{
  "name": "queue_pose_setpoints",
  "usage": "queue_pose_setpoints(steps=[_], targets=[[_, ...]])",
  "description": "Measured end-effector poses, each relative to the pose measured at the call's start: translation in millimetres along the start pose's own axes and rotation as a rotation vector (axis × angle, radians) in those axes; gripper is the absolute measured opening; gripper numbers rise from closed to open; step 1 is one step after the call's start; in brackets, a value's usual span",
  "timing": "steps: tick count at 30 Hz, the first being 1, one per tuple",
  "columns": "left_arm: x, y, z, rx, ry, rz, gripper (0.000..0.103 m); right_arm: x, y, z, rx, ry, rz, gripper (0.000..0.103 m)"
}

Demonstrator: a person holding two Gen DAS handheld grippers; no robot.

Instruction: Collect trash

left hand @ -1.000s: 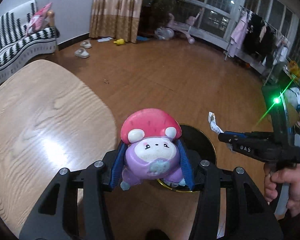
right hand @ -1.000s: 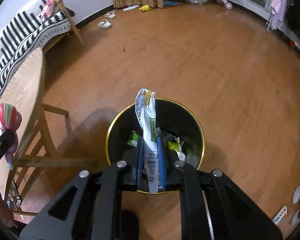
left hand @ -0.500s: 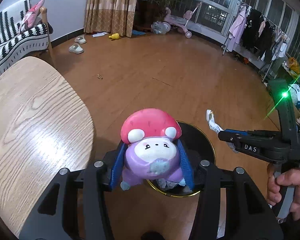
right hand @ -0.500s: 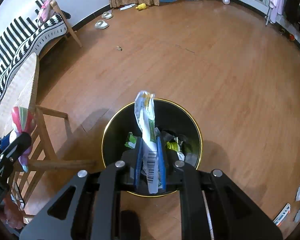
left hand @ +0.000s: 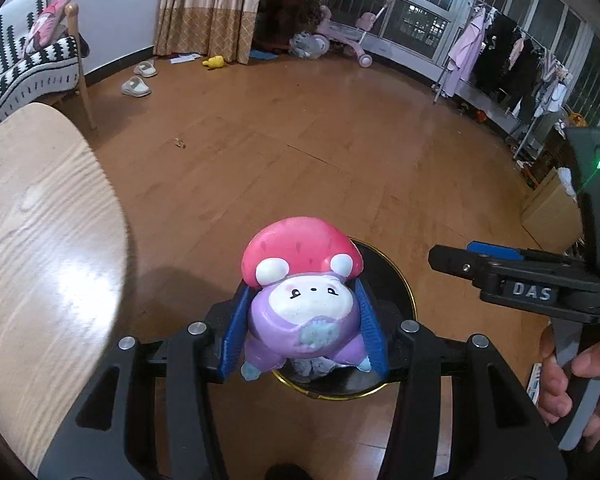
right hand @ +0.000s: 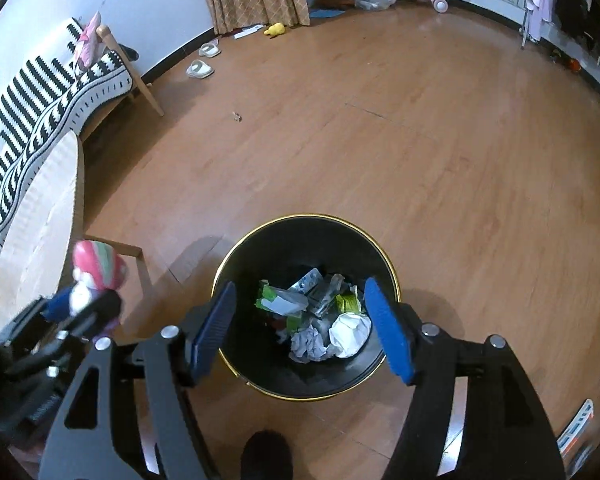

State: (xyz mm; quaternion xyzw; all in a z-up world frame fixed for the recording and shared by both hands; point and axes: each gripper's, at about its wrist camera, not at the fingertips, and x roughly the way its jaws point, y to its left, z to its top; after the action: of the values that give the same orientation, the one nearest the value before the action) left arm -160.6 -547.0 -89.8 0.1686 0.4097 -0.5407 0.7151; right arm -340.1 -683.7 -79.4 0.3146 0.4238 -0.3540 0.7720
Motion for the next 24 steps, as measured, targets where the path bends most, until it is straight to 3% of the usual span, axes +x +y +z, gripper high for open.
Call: queue_pose_setpoints(steps=[5, 9, 14, 19, 24], targets=[[15.2, -9.2, -0.7, 0.001, 0.011, -0.037, 0.052, -4.9, -6.1, 3.3, 0.022, -0.014, -0.004, 0.069], [21.9, -10.1, -0.1, -0.004, 0.001, -0.04, 0.078, -7.4, -9.7, 3.8, 0.038, -0.022, 0.0, 0.07], [15.5, -8.5, 2.1, -0.02, -0.012, -0.045, 0.087, -9.8, -7.6, 4.4, 0.04, -0.031, 0.003, 0.071], [-15.0, -0.6, 2.1, -0.005, -0.052, 0.0, 0.095, -18.8, 6.0, 5.8, 0.019, -0.066, 0.008, 0.087], [-71.9, 47.3, -1.7, -0.072, -0.101, 0.068, 0.096, -32.2, 53.4, 9.9, -0.07, -0.119, 0.006, 0.091]])
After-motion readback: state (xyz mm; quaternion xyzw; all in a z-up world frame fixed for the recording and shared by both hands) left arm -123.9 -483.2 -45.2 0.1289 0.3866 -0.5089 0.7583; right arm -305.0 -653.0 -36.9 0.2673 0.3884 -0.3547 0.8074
